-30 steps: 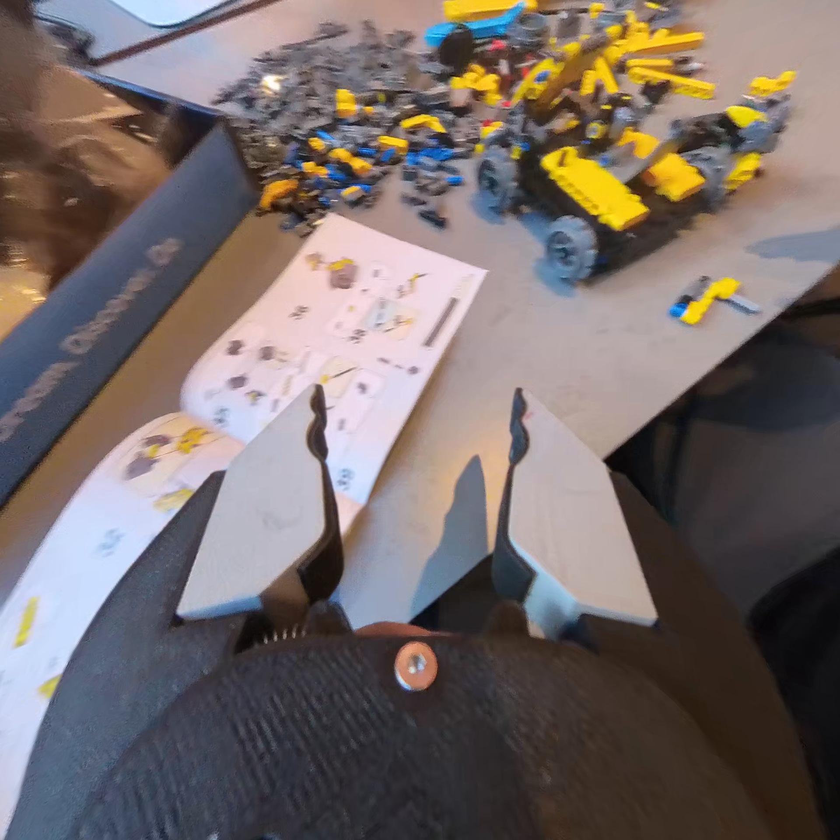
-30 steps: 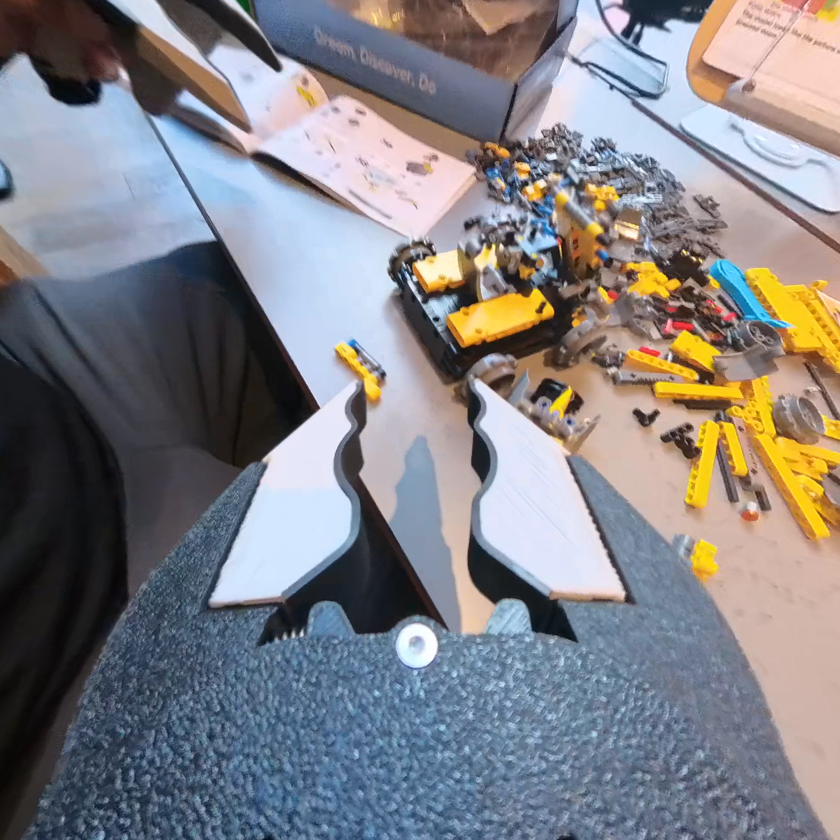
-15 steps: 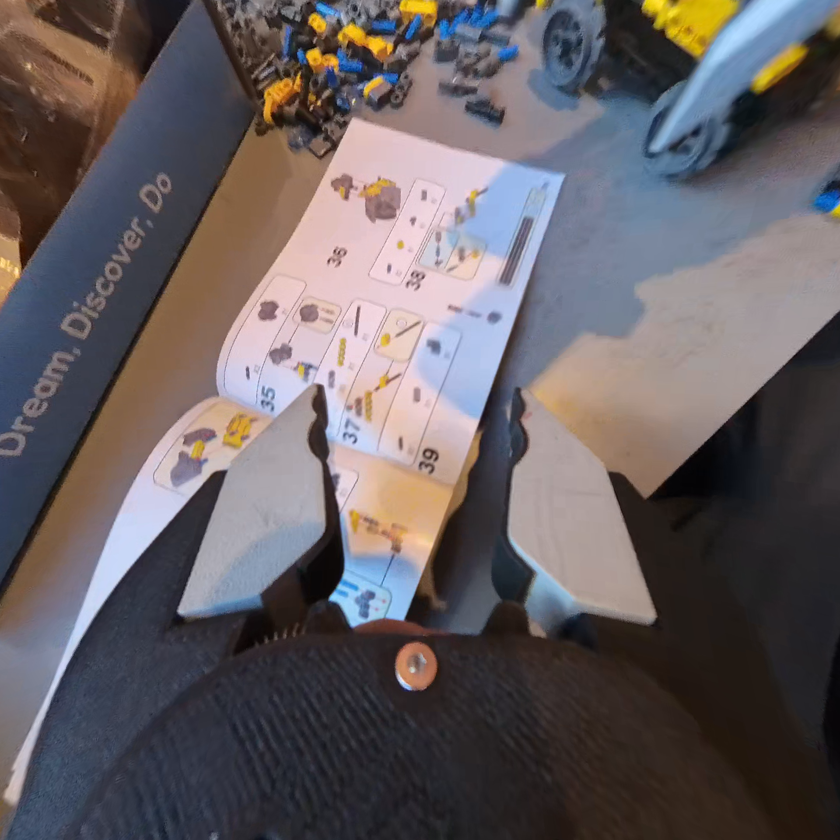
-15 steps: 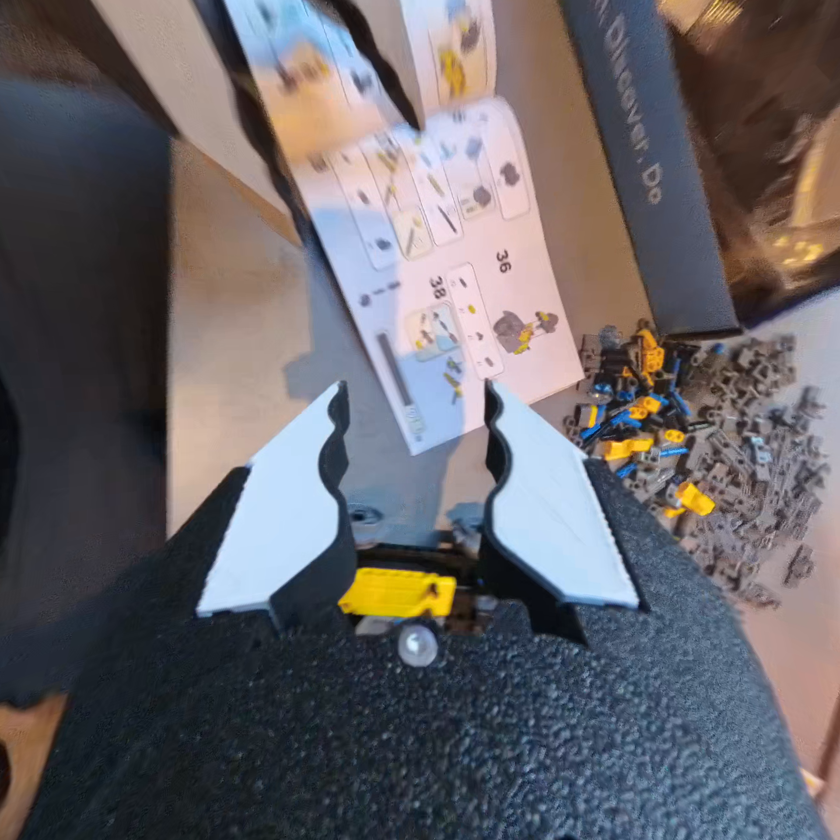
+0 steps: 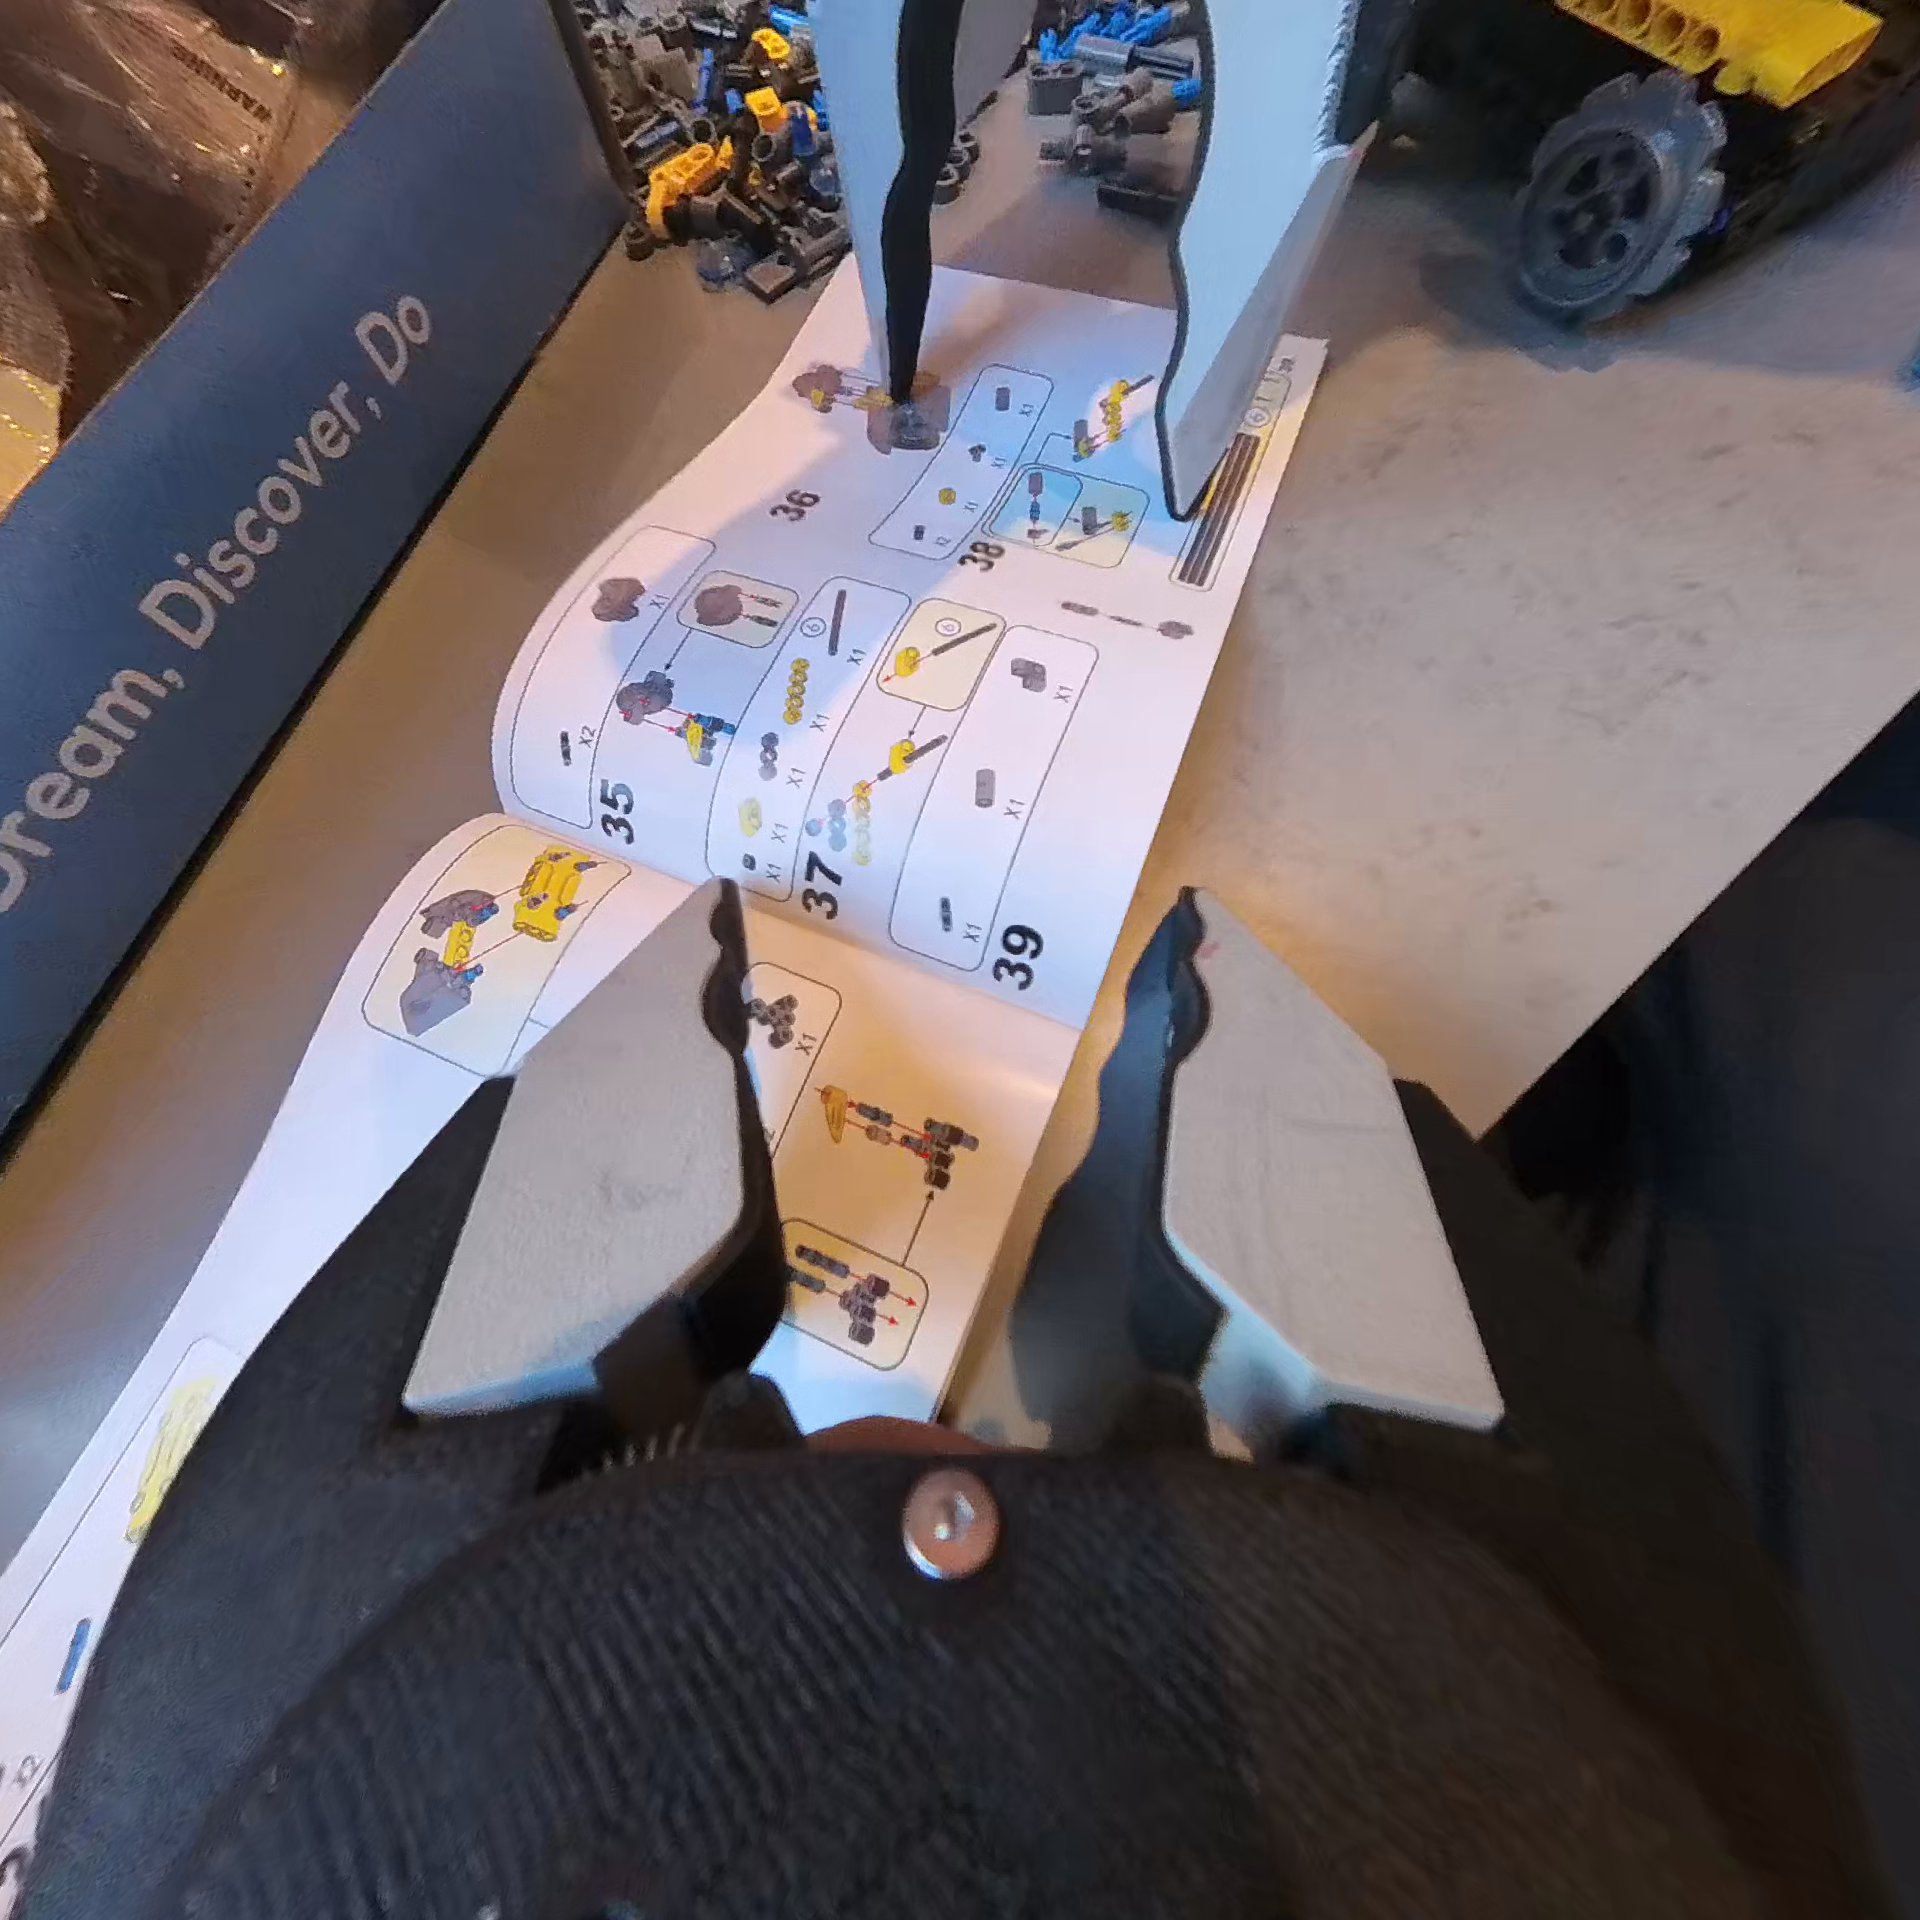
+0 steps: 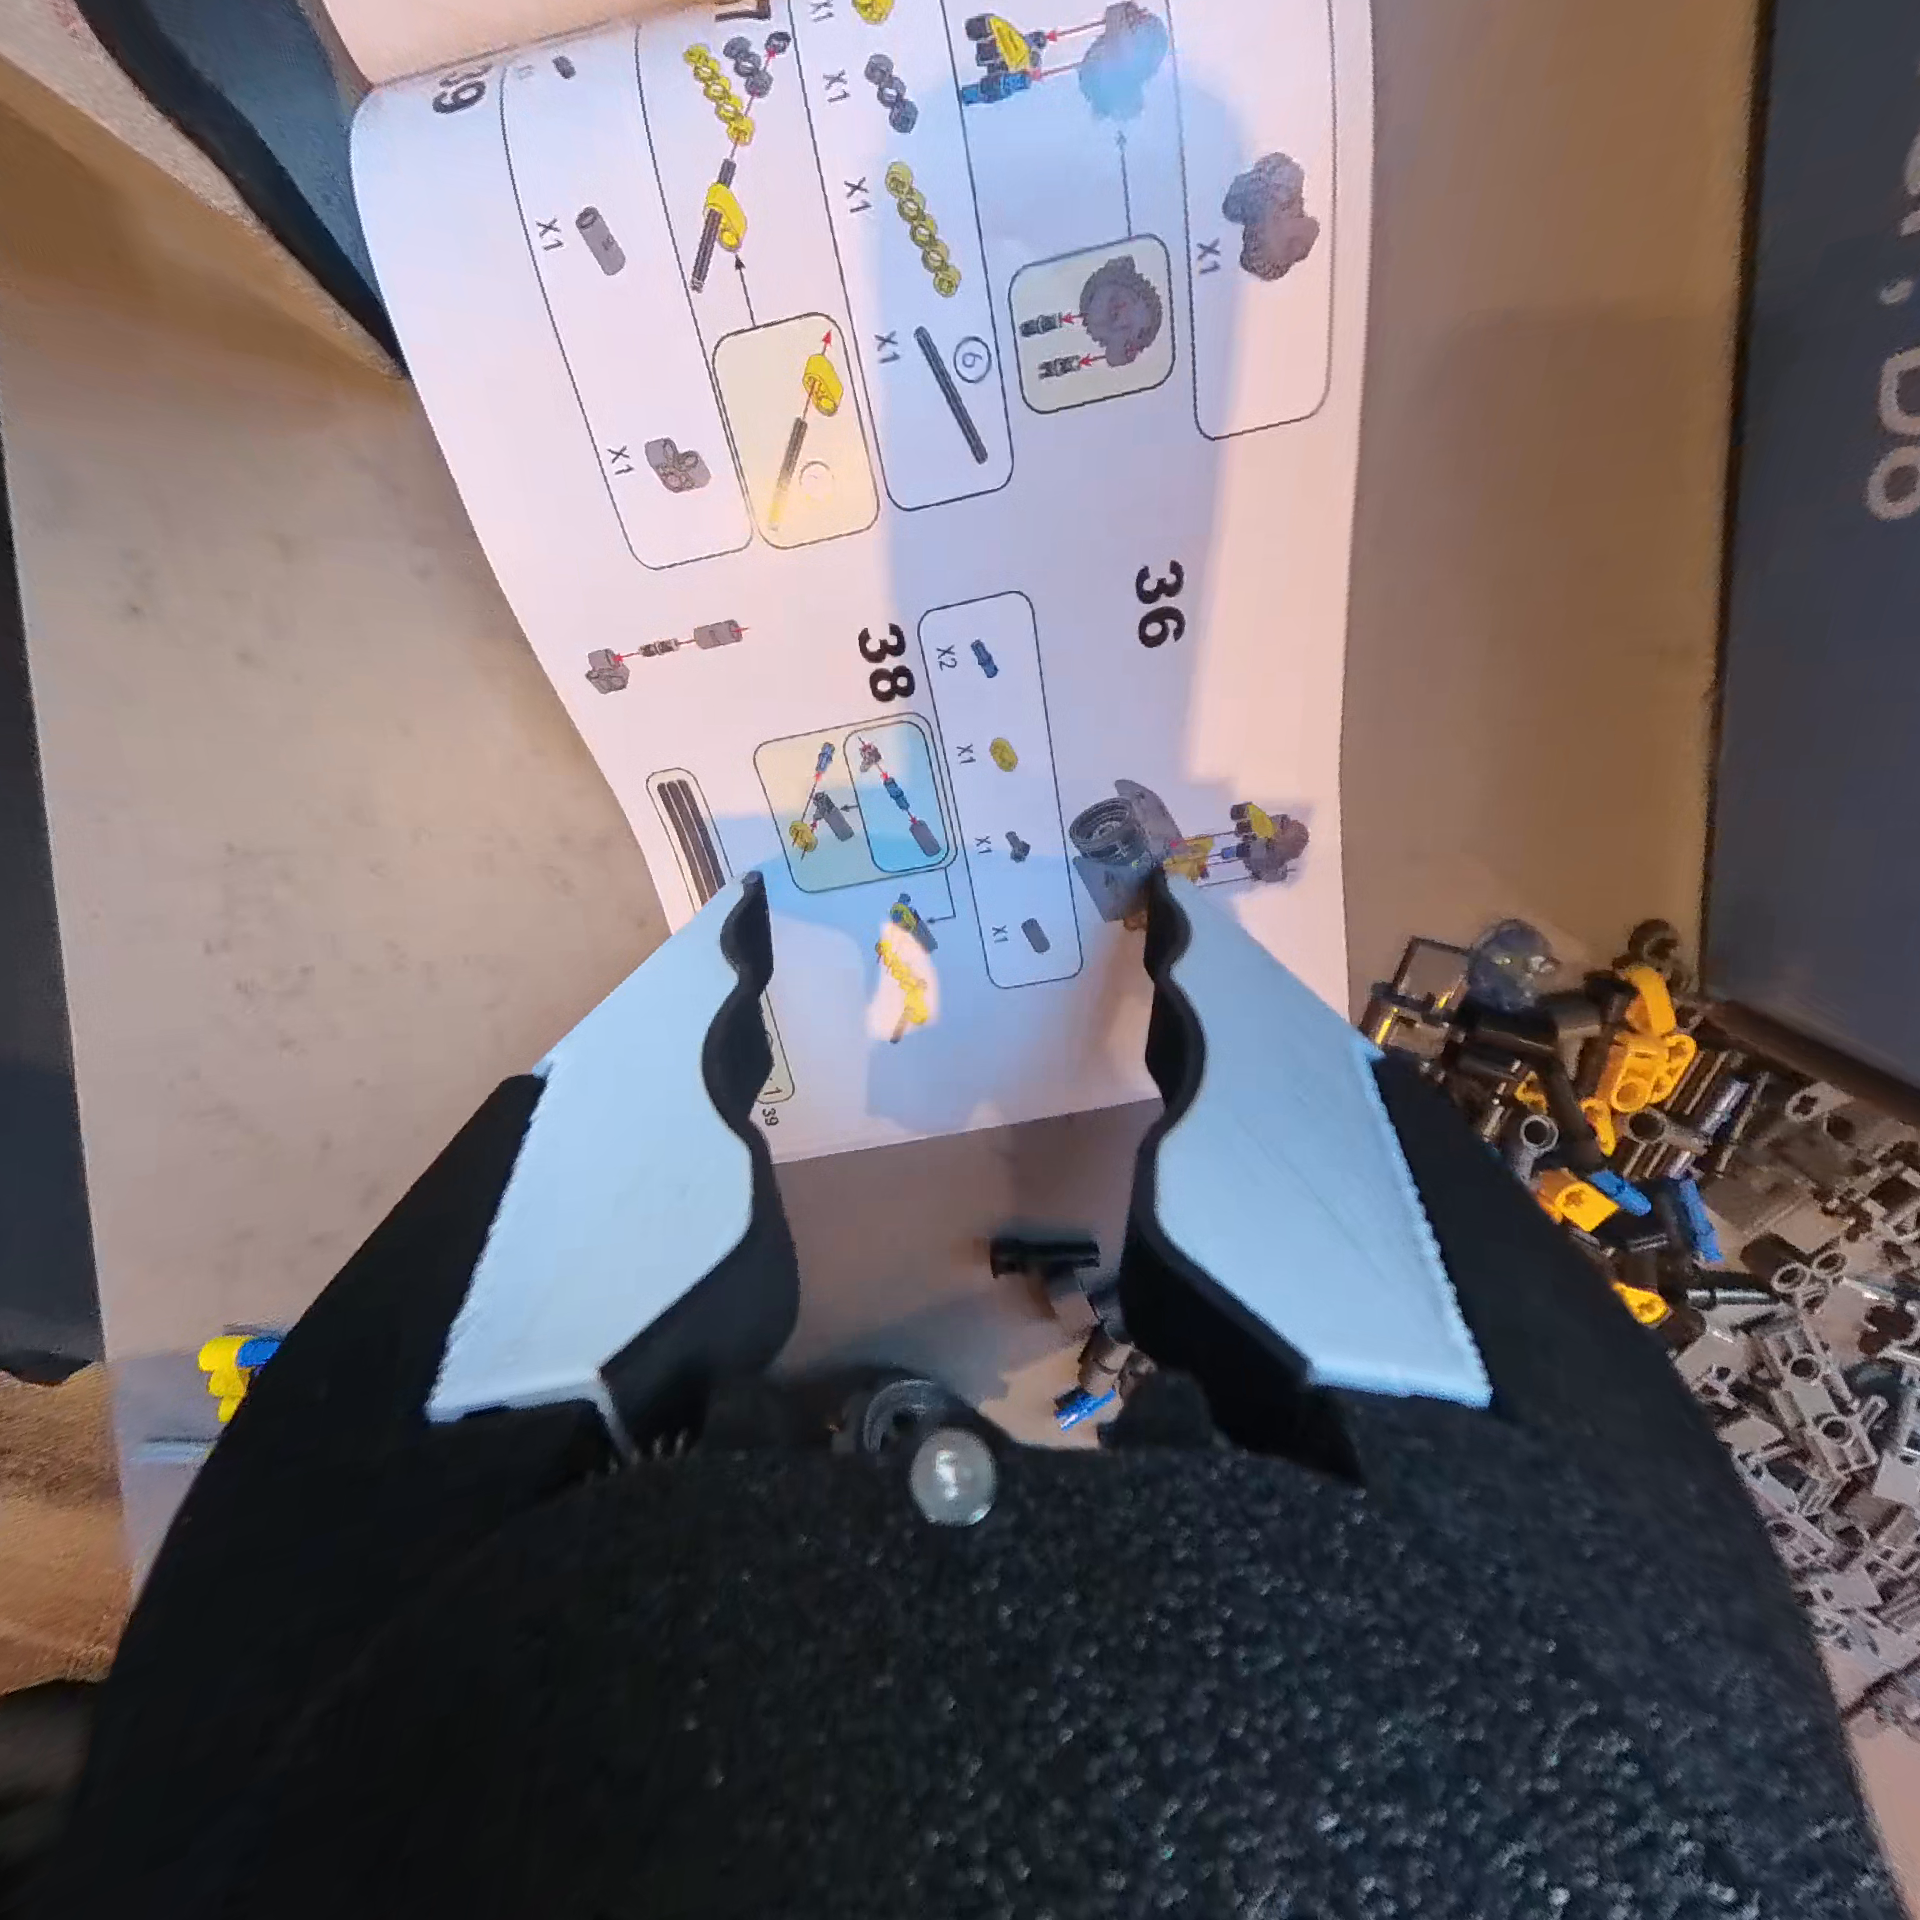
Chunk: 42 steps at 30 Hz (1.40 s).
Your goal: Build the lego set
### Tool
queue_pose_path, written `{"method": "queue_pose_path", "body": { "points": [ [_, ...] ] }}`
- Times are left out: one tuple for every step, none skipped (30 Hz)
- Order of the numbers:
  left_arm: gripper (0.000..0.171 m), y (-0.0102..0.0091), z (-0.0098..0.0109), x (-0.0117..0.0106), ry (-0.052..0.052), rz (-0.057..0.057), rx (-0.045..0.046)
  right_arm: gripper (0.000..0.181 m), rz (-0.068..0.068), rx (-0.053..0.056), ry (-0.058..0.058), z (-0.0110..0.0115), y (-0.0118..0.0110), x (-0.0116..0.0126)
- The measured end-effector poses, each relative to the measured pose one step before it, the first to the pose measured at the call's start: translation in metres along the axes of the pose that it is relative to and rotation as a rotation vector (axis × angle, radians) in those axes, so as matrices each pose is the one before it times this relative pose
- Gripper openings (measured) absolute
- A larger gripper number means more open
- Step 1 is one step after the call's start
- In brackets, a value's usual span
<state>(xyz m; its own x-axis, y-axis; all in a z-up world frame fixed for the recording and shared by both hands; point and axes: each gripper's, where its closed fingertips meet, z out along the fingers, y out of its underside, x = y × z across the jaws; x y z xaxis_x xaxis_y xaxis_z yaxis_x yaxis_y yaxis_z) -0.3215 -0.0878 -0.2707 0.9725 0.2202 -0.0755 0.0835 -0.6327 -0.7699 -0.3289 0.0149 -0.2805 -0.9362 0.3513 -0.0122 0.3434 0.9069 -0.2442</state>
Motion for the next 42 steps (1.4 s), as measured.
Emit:
{"method": "queue_pose_path", "body": {
  "points": [
    [0.081, -0.00065, -0.00037, -0.00079, -0.0072, -0.0026, 0.00531, 0.072, -0.0015, 0.0030, 0.0011, -0.00006, -0.00016, 0.00027],
    [0.081, -0.00106, -0.00030, -0.00073, -0.0047, -0.0052, 0.00534, 0.071, 0.0011, 0.0032, 0.0027, 0.00005, -0.00058, 0.00080],
    [0.081, -0.00172, -0.00033, -0.00087, -0.0049, -0.0077, 0.00613, 0.070, 0.0038, 0.0031, 0.0008, 0.00003, -0.00094, 0.00074],
    [0.081, -0.00259, -0.00030, 0.00009, 0.0003, -0.0045, 0.00798, 0.068, 0.0054, 0.0002, 0.0005, 0.00000, -0.00081, 0.00111],
    [0.081, -0.00267, 0.00002, 0.00076, 0.0042, -0.0002, 0.00712, 0.064, 0.0066, -0.0025, 0.0007, -0.00027, -0.00052, 0.00146],
    [0.082, -0.00220, 0.00041, 0.00003, -0.0001, 0.0013, 0.00269, 0.061, 0.0036, -0.0036, 0.0006, -0.00015, -0.00038, 0.00152],
    [0.082, -0.00157, 0.00072, -0.00042, -0.0031, 0.0006, -0.00138, 0.057, 0.0032, -0.0029, 0.0008, -0.00024, -0.00033, 0.00165],
    [0.082, -0.00196, 0.00072, -0.00033, -0.0047, 0.0022, -0.00037, 0.054, 0.0039, -0.0012, 0.0004, -0.00006, -0.00041, 0.00118],
    [0.082, -0.00229, 0.00051, 0.00068, -0.0008, 0.0079, 0.00147, 0.053, 0.0031, 0.0002, 0.0011, -0.00001, -0.00039, 0.00077],
    [0.082, -0.00279, 0.00050, 0.00122, -0.0005, 0.0144, 0.00449, 0.053, 0.0027, -0.0002, 0.0011, 0.00000, -0.00005, 0.00015],
    [0.082, -0.00361, 0.00074, 0.00063, -0.0078, 0.0178, 0.00602, 0.053, 0.0047, 0.0005, 0.0014, 0.00001, 0.00003, -0.00009],
    [0.082, -0.00347, 0.00140, 0.00125, -0.0071, 0.0170, 0.00029, 0.053, 0.0048, 0.0028, 0.0002, -0.00003, 0.00010, -0.00030],
    [0.082, -0.00353, 0.00185, 0.00220, -0.0039, 0.0169, -0.00483, 0.053, 0.0044, 0.0055, -0.0003, -0.00013, 0.00000, -0.00009],
    [0.082, -0.00380, 0.00201, 0.00201, -0.0057, 0.0185, -0.00329, 0.054, 0.0028, 0.0062, -0.0001, -0.00001, 0.00004, 0.00001],
    [0.082, -0.00368, 0.00219, 0.00242, -0.0028, 0.0198, -0.00349, 0.054, 0.0003, 0.0046, 0.0004, -0.00004, -0.00005, 0.00000],
    [0.083, -0.00283, 0.00209, 0.00174, -0.0030, 0.0193, -0.00469, 0.054, 0.0002, 0.0008, 0.0009, 0.00000, 0.00011, 0.00010],
    [0.083, -0.00099, 0.00252, 0.00020, -0.0085, 0.0189, -0.01115, 0.054, 0.0000, -0.0042, 0.0023, -0.00028, 0.00015, 0.00003],
    [0.083, 0.00096, 0.00269, -0.00119, -0.0118, 0.0179, -0.01902, 0.057, -0.0042, -0.0072, 0.0082, -0.00083, 0.00029, 0.00031],
    [0.083, 0.00182, 0.00252, -0.00227, -0.0158, 0.0142, -0.02014, 0.064, -0.0099, -0.0022, 0.0175, -0.00185, -0.00042, 0.00074],
    [0.084, 0.00160, 0.00212, -0.00173, -0.0103, 0.0092, -0.01459, 0.067, -0.0106, 0.0049, 0.0123, -0.00308, -0.00133, -0.00085],
    [0.085, 0.00093, 0.00099, -0.00049, -0.0016, 0.0065, -0.00837, 0.071, -0.0072, 0.0146, 0.0030, -0.00415, -0.00263, -0.00304],
    [0.086, 0.00004, 0.00008, -0.00029, -0.0007, 0.0048, -0.00034, 0.077, -0.0079, 0.0194, -0.0034, -0.00441, -0.00290, -0.00468],
    [0.086, -0.00040, -0.00018, -0.00015, 0.0006, 0.0061, 0.00268, 0.080, -0.0126, 0.0155, -0.0001, -0.00361, -0.00154, -0.00468],
    [0.086, -0.00027, -0.00020, 0.00002, 0.0027, 0.0048, 0.00236, 0.081, -0.0152, 0.0055, 0.0059, -0.00222, 0.00068, -0.00395],
    [0.086, -0.00061, -0.00022, -0.00025, 0.0022, 0.0010, 0.00406, 0.083, -0.0159, -0.0051, 0.0027, -0.00046, 0.00228, -0.00467],
    [0.086, -0.00141, -0.00044, -0.00062, 0.0038, -0.0069, 0.00823, 0.086, -0.0193, -0.0094, 0.0027, 0.00061, 0.00269, -0.00460],
    [0.085, -0.00120, -0.00059, -0.00047, 0.0081, -0.0128, 0.00752, 0.086, -0.0175, -0.0122, 0.0061, 0.00105, 0.00271, -0.00341],
    [0.086, -0.00124, -0.00106, -0.00091, 0.0076, -0.0155, 0.00808, 0.086, -0.0109, -0.0146, 0.0123, 0.00116, 0.00278, -0.00102],
    [0.086, -0.00104, -0.00133, -0.00148, 0.0056, -0.0151, 0.00874, 0.087, -0.0066, -0.0114, 0.0130, 0.00072, 0.00213, 0.00038],
    [0.087, -0.00088, -0.00151, -0.00119, 0.0069, -0.0139, 0.00853, 0.087, -0.0016, -0.0023, 0.0057, 0.00010, 0.00114, 0.00055],
    [0.087, -0.00028, -0.00127, -0.00172, 0.0025, -0.0129, 0.00560, 0.087, 0.0049, 0.0011, 0.0041, -0.00024, 0.00081, 0.00140],
    [0.087, 0.00003, -0.00108, -0.00097, 0.0040, -0.0103, 0.00321, 0.086, 0.0058, 0.0016, 0.0031, -0.00039, 0.00092, 0.00181],
    [0.087, 0.00027, -0.00066, -0.00013, 0.0059, -0.0087, 0.00160, 0.086, 0.0059, 0.0024, -0.0003, -0.00033, 0.00079, 0.00134],
    [0.087, 0.00040, -0.00024, 0.00006, 0.0044, -0.0063, 0.00047, 0.086, 0.0041, 0.0025, -0.0017, -0.00014, 0.00065, 0.00078],
    [0.087, 0.00049, -0.00005, -0.00002, 0.0016, -0.0006, -0.00149, 0.085, -0.0010, 0.0000, 0.0002, 0.00002, 0.00092, 0.00059],
    [0.088, 0.00056, -0.00014, -0.00029, -0.0019, 0.0037, -0.00292, 0.085, -0.0047, -0.0066, 0.0049, 0.00028, 0.00197, 0.00096],
    [0.088, 0.00008, -0.00051, -0.00053, -0.0043, 0.0046, -0.00035, 0.085, -0.0050, -0.0123, 0.0143, 0.00035, 0.00295, 0.00235],
    [0.088, -0.00026, -0.00069, -0.00054, -0.0037, 0.0032, 0.00141, 0.085, -0.0014, -0.0103, 0.0148, -0.00009, 0.00288, 0.00275],
    [0.088, -0.00025, -0.00089, -0.00022, -0.0014, 0.0006, 0.00213, 0.085, 0.0030, -0.0040, 0.0053, -0.00032, 0.00211, 0.00130],
    [0.088, -0.00034, -0.00117, -0.00042, -0.0011, -0.0021, 0.00404, 0.085, 0.0049, -0.0003, 0.0036, -0.00074, 0.00160, 0.00121],
    [0.088, -0.00036, -0.00136, -0.00045, -0.0008, -0.0035, 0.00496, 0.085, 0.0019, -0.0004, 0.0084, -0.00074, 0.00175, 0.00170],
    [0.088, -0.00021, -0.00119, -0.00025, -0.0002, -0.0027, 0.00402, 0.085, 0.0000, -0.0014, 0.0077, -0.00080, 0.00160, 0.00134]
  ]
}}
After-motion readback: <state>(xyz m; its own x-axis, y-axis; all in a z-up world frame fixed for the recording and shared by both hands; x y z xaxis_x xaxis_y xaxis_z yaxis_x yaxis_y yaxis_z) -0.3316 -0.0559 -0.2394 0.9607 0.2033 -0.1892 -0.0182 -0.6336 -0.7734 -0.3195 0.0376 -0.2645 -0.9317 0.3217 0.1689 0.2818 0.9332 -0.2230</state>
